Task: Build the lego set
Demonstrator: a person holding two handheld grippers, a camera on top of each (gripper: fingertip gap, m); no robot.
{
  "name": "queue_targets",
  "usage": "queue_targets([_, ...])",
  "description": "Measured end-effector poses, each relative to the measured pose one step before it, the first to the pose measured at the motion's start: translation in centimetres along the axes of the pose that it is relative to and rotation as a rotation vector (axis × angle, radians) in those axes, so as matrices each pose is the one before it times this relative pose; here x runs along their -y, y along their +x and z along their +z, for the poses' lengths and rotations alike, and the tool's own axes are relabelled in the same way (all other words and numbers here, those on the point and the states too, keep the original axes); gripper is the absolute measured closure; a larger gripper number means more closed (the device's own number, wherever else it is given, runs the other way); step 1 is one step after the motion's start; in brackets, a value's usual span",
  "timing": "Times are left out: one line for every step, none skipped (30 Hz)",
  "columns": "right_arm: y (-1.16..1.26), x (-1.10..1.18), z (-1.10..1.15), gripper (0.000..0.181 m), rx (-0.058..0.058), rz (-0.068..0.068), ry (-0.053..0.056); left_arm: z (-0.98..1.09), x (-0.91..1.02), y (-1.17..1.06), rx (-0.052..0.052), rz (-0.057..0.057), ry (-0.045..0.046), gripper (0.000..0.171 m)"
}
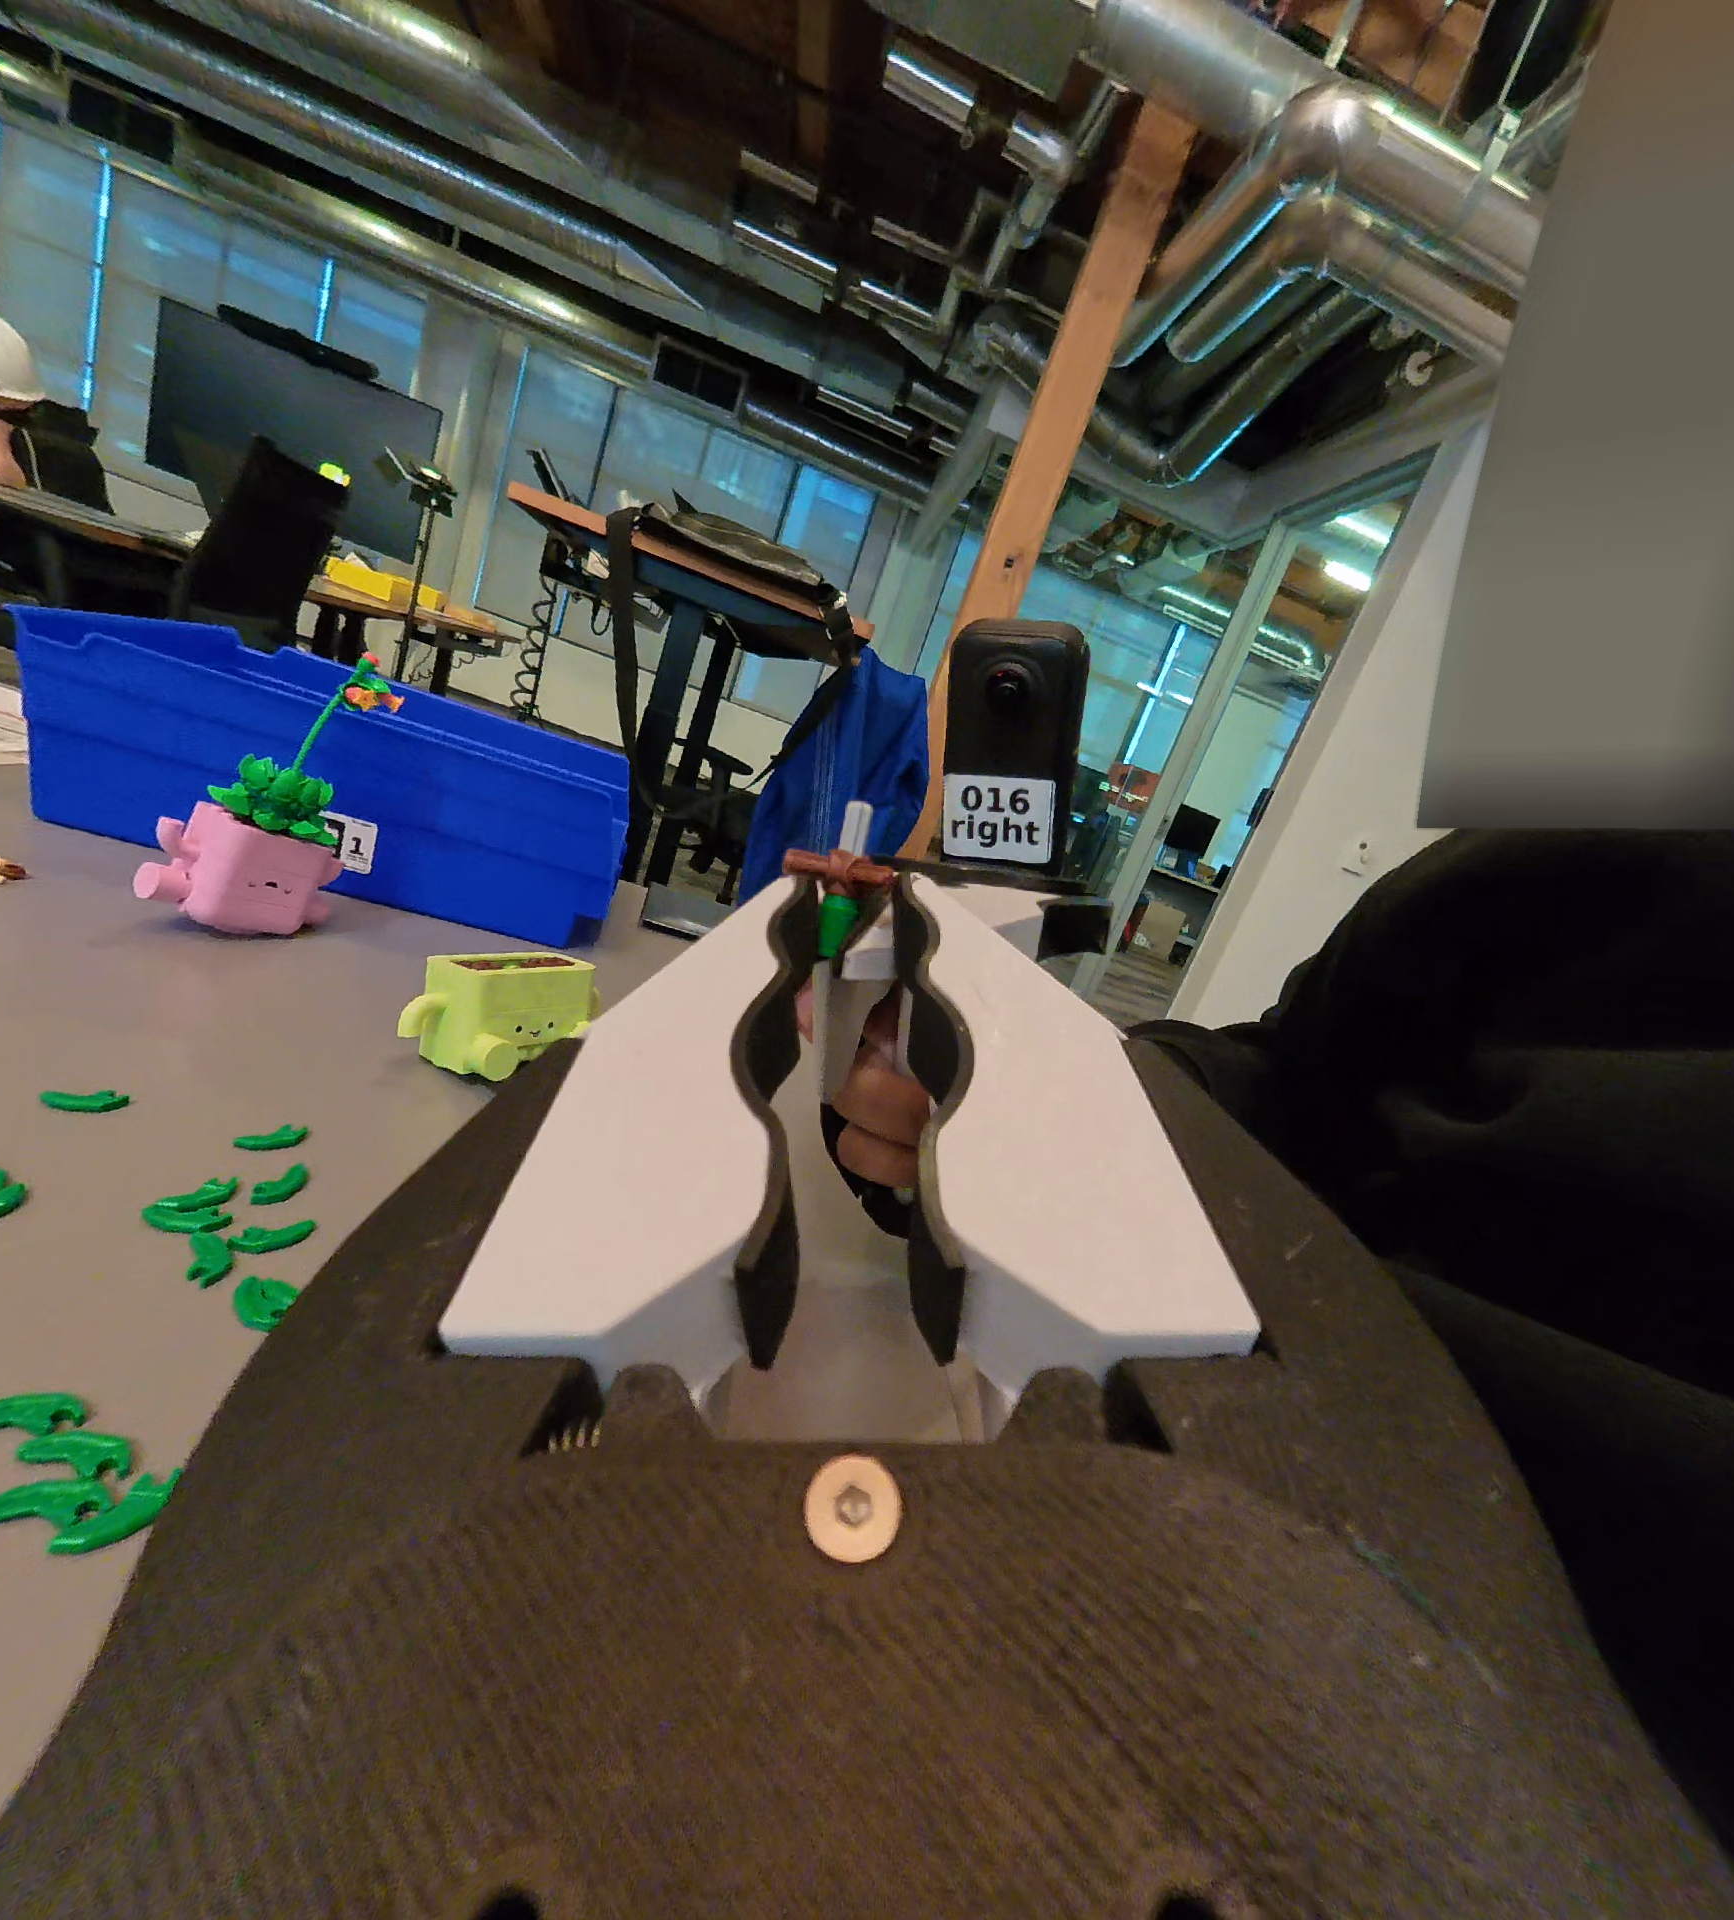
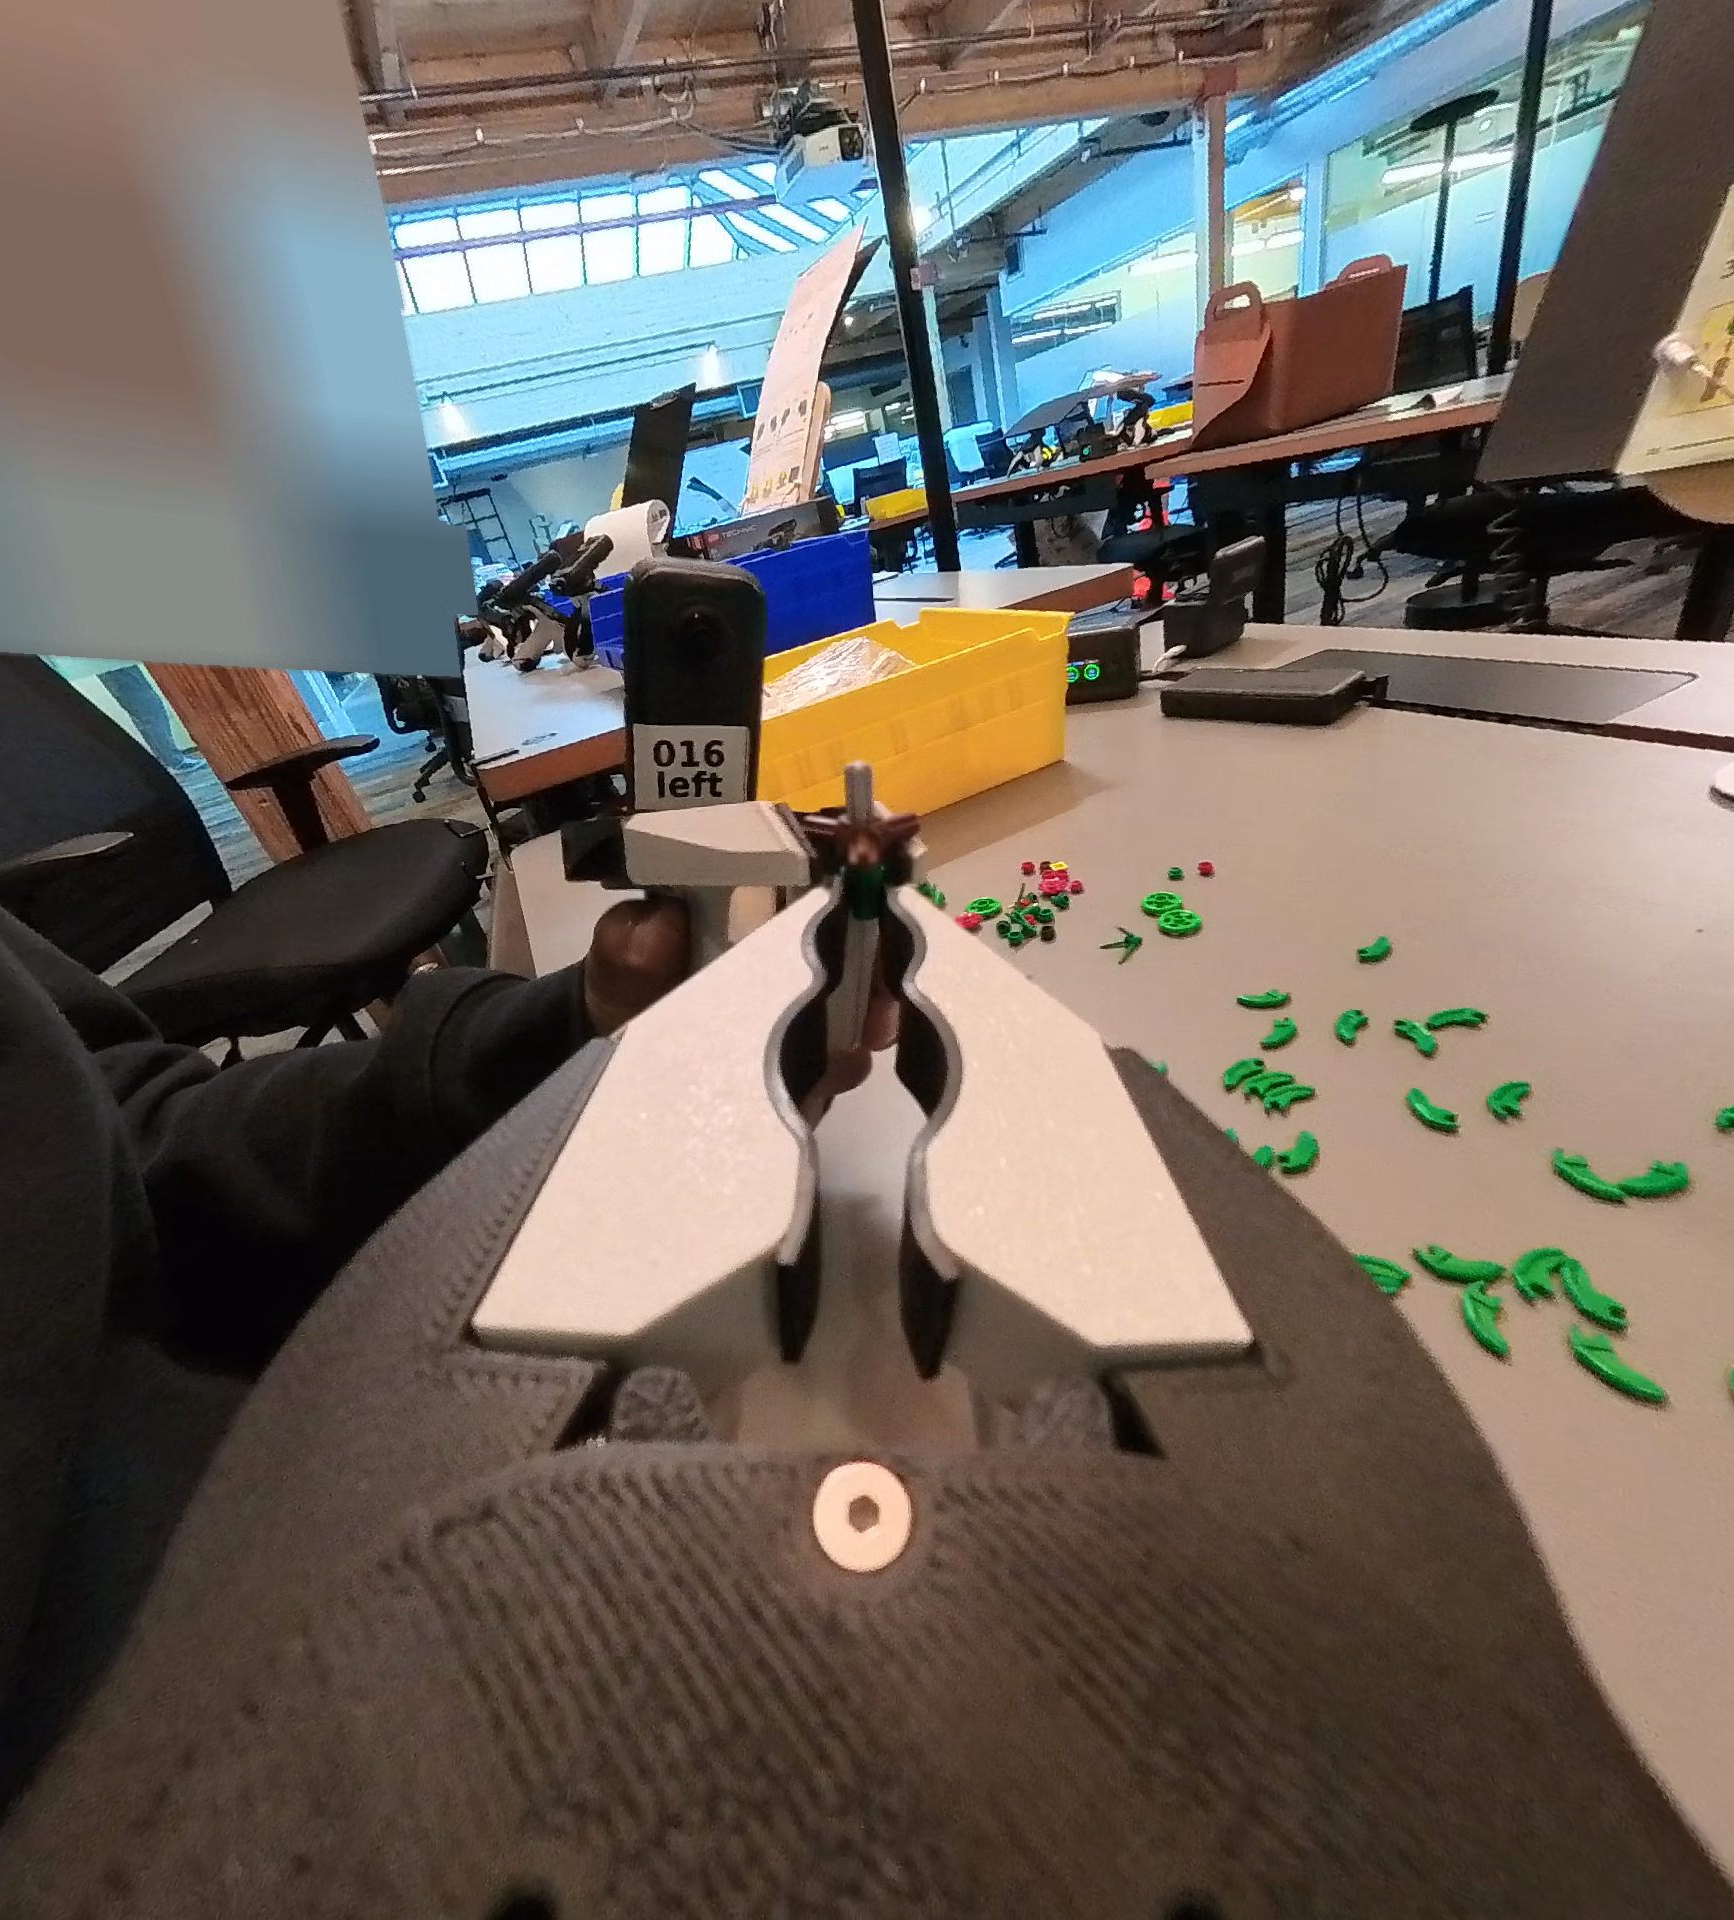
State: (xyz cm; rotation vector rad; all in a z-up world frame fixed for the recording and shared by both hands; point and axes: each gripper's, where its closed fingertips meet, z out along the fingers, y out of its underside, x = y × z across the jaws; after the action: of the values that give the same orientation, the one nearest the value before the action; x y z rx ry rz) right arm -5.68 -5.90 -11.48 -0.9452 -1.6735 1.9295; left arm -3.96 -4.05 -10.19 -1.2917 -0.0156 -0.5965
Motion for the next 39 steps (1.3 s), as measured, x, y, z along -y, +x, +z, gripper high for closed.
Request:
queue_targets([0.01,-0.12,0.086,0.178,-0.0017,0.0014,-0.0066,0.035,-0.086,-0.039,0.0055,0.0056,-0.00621,0.16])
queue_targets([0.011,-0.06,0.02,0.178,-0.0003,-0.0002,-0.0042,-0.006,-0.022,-0.058,0.0062,0.0121,-0.00164,0.16])
queue_targets([-0.008,-0.021,-0.009,0.178,0.0024,-0.002,-0.0046,-0.024,0.034,-0.003,0.0029,0.0124,0.00092,0.161])
queue_targets([0.03,-0.053,-0.003,0.178,-0.0007,-0.0033,-0.0088,-0.029,0.044,-0.062,0.0053,0.0071,0.00069,0.161])
queue_targets([0.065,-0.123,0.012,0.178,-0.0037,-0.0051,-0.0135,-0.033,0.071,-0.115,0.0078,0.0068,0.00326,0.162])
queue_targets([0.035,-0.17,0.041,0.176,-0.0019,-0.0052,-0.0161,-0.059,0.07,-0.06,0.0058,0.0088,0.00352,0.162])
queue_targets([0.038,-0.207,0.032,0.172,-0.0007,-0.0031,-0.0172,-0.06,0.004,-0.08,0.0066,0.0095,-0.00342,0.163])
queue_targets([0.127,-0.278,0.017,0.166,-0.0036,0.0011,-0.0223,-0.08,-0.081,-0.198,0.0151,0.0142,-0.00917,0.163])
queue_targets([0.281,-0.417,-0.049,0.159,-0.007,0.0052,-0.0326,-0.106,-0.108,-0.258,0.0198,0.0206,-0.00981,0.162])
queue_targets([0.527,-0.471,-0.174,0.154,-0.015,0.0072,-0.0397,-0.116,-0.112,-0.298,0.0227,0.0233,-0.01006,0.162])
queue_targets([0.841,-0.339,-0.358,0.152,-0.0291,0.0105,-0.0346,-0.117,-0.17,-0.382,0.0294,0.0284,-0.01596,0.162])
queue_targets([0.967,0.019,-0.506,0.152,-0.034,0.0182,-0.0168,-0.092,-0.341,-0.416,0.0343,0.0404,-0.02606,0.162])
queue_targets([0.713,0.378,-0.571,0.153,-0.0182,0.029,0.0011,-0.049,-0.46,-0.386,0.0357,0.0508,-0.03231,0.163])
queue_targets([0.31,0.567,-0.527,0.154,0.0052,0.0373,0.0046,0.033,-0.587,-0.317,0.0342,0.0555,-0.03921,0.163])
queue_targets([-0.074,0.493,-0.39,0.154,0.0238,0.0372,-0.0051,0.111,-0.687,-0.193,0.0269,0.0516,-0.0434,0.163])
queue_targets([-0.307,0.24,-0.246,0.153,0.0307,0.029,-0.0218,0.202,-0.679,0.022,0.0104,0.0349,-0.03992,0.163])
queue_targets([-0.233,-0.159,-0.076,0.155,0.0211,0.0178,-0.044,0.267,-0.596,0.241,-0.0087,0.0088,-0.03479,0.163])
queue_targets([-0.105,-0.505,0.073,0.156,0.0099,0.0044,-0.0603,0.258,-0.293,0.38,-0.0229,-0.0118,-0.01662,0.163])
queue_targets([-0.037,-0.614,0.166,0.155,0.0034,-0.0086,-0.0608,0.215,-0.034,0.314,-0.0193,-0.0136,-0.0011,0.164])
queue_targets([0.054,-0.591,0.18,0.157,-0.0024,-0.014,-0.0522,0.147,0.061,0.221,-0.0092,-0.0015,0.00212,0.164])
queue_targets([0.053,-0.463,0.162,0.162,-0.0001,-0.0118,-0.0398,0.101,0.027,0.181,-0.0037,0.0081,-0.00131,0.164])
queue_targets([-0.015,-0.249,0.103,0.165,0.0081,-0.0036,-0.0235,0.067,-0.019,0.169,-0.0036,0.0085,-0.00328,0.164])
queue_targets([-0.092,-0.024,0.029,0.167,0.0151,0.0059,-0.0083,0.07,-0.107,0.127,-0.0046,0.0053,-0.00703,0.164])
queue_targets([-0.119,0.104,-0.027,0.168,0.0183,0.0102,-0.0003,0.063,-0.156,0.095,-0.0042,0.0033,-0.00856,0.164])
queue_targets([-0.037,0.118,-0.035,0.167,0.0118,0.0084,-0.0003,0.06,-0.151,-0.023,0.0007,0.0018,-0.00761,0.165])
queue_targets([0.12,0.044,-0.031,0.166,-0.0022,0.0027,-0.0053,0.054,-0.149,-0.034,0.0008,0.0006,-0.0068,0.165])
queue_targets([0.145,-0.071,0.012,0.165,-0.0082,-0.0042,-0.0123,0.032,-0.121,0.015,-0.0028,-0.0029,-0.00616,0.165])
queue_targets([0.07,-0.152,0.068,0.165,-0.0064,-0.0081,-0.0173,0.026,-0.005,0.028,-0.0039,-0.0043,-0.00057,0.165])
queue_targets([0.043,-0.159,0.094,0.166,-0.0058,-0.0092,-0.0163,0.006,0.068,0.032,-0.002,-0.0028,0.00423,0.165])
queue_targets([-0.049,-0.074,0.083,0.169,-0.0015,-0.0097,-0.0095,0.005,-0.017,-0.014,0.0008,-0.0013,-0.00057,0.165])
queue_targets([-0.09,-0.019,0.074,0.173,0.002,-0.0072,-0.0048,0.002,-0.122,-0.041,0.0014,0.0015,-0.00688,0.165])
queue_targets([-0.122,-0.022,0.082,0.175,0.0058,-0.0043,-0.0051,-0.014,-0.088,-0.039,0.0024,0.0031,-0.0042,0.165])
queue_targets([-0.117,-0.043,0.063,0.18,0.0071,-0.0018,-0.0055,-0.014,-0.095,-0.011,0.001,0.0049,-0.00468,0.167])
queue_targets([-0.003,-0.07,0.065,0.18,0.0021,0.0012,-0.0076,-0.013,-0.122,0.003,0.0002,0.0053,-0.0075,0.167])
queue_targets([0.027,-0.089,0.052,0.18,0.0016,0.0018,-0.0076,-0.004,-0.086,-0.026,0.0018,0.0036,-0.00564,0.167])
queue_targets([0.007,-0.036,0.031,0.18,0.0033,0.0019,-0.0037,0.009,0.0,0.02,-0.0013,-0.0005,-0.00008,0.167])
queue_targets([-0.026,0.0,0.015,0.18,0.0048,0.0036,-0.0016,0.015,0.029,0.045,-0.0028,-0.0009,0.0021,0.167])
queue_targets([-0.046,0.018,0.015,0.178,0.0056,0.0044,-0.0009,0.032,-0.002,0.044,-0.002,0.0013,-0.00036,0.167])
queue_targets([-0.059,0.033,0.011,0.176,0.0056,0.0041,-0.0011,0.032,-0.047,0.028,-0.0003,0.0023,-0.00376,0.167])
